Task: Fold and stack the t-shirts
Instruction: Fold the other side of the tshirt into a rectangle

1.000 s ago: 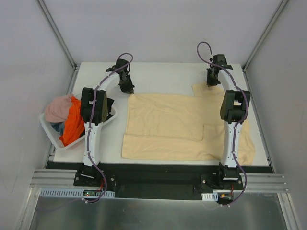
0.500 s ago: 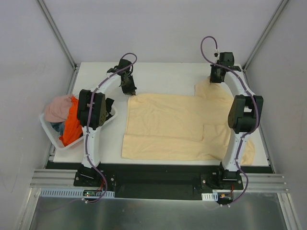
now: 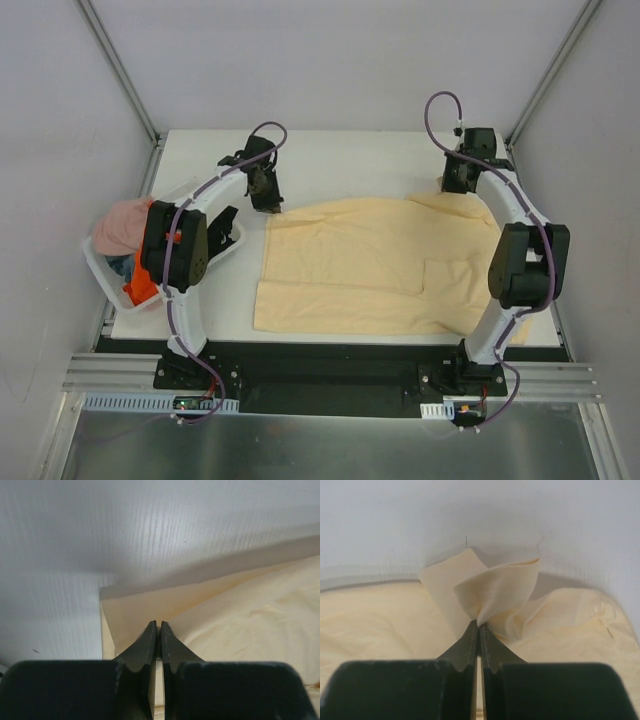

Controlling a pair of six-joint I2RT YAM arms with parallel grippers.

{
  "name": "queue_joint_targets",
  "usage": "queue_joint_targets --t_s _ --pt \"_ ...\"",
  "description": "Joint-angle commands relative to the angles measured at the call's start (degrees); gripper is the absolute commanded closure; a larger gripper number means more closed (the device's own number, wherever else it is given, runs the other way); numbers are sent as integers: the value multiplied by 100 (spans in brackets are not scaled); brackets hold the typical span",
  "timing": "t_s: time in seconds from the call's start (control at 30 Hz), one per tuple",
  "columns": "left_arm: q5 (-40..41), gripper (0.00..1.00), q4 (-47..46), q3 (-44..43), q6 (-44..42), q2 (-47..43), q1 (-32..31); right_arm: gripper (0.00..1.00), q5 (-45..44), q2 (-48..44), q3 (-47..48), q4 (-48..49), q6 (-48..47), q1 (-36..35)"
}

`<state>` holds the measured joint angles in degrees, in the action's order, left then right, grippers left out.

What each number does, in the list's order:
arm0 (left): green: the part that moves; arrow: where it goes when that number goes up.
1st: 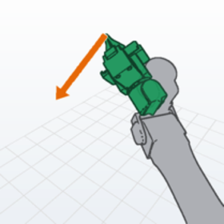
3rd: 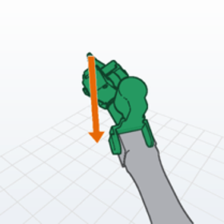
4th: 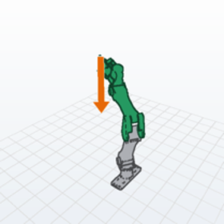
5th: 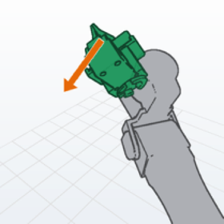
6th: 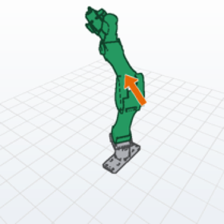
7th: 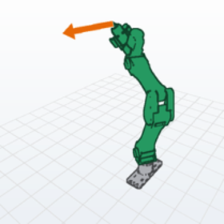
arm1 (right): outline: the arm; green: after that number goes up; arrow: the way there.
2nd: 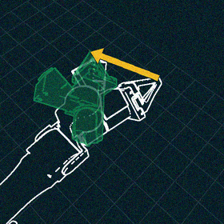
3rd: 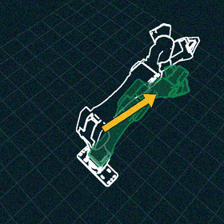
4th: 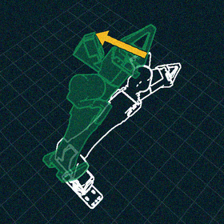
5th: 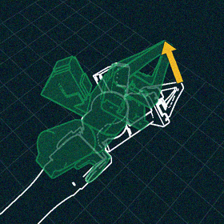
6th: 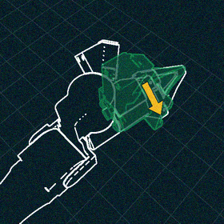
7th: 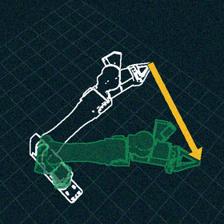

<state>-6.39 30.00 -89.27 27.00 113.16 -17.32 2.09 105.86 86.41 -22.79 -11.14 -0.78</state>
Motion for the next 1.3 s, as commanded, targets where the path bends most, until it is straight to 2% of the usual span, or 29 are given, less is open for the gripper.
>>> queue_joint_targets --t_s 0.0,0.13,0.27,0.57,0.83,1.27 --pt "103 100 -135 497 -37 -768 -201 99 -129 -1153 -598 46 234 -10" --pt "182 100 -205 1016 33 -1226 -254 99 -174 -1840 -1274 -102 392 -10" --pt "200 100 -328 1517 86 -1683 -368 99 -708 -2665 -1916 -419 507 -19" --pt "296 100 -451 2668 182 -2650 -518 99 -1395 -4160 -2629 -1359 744 -10" --pt "165 100 -583 3179 121 -3116 -553 99 -1816 -4829 -2823 -2177 964 -10" --pt "16 100 -592 3601 130 -3380 -588 99 -2063 -5005 -3051 -3266 1386 -19"
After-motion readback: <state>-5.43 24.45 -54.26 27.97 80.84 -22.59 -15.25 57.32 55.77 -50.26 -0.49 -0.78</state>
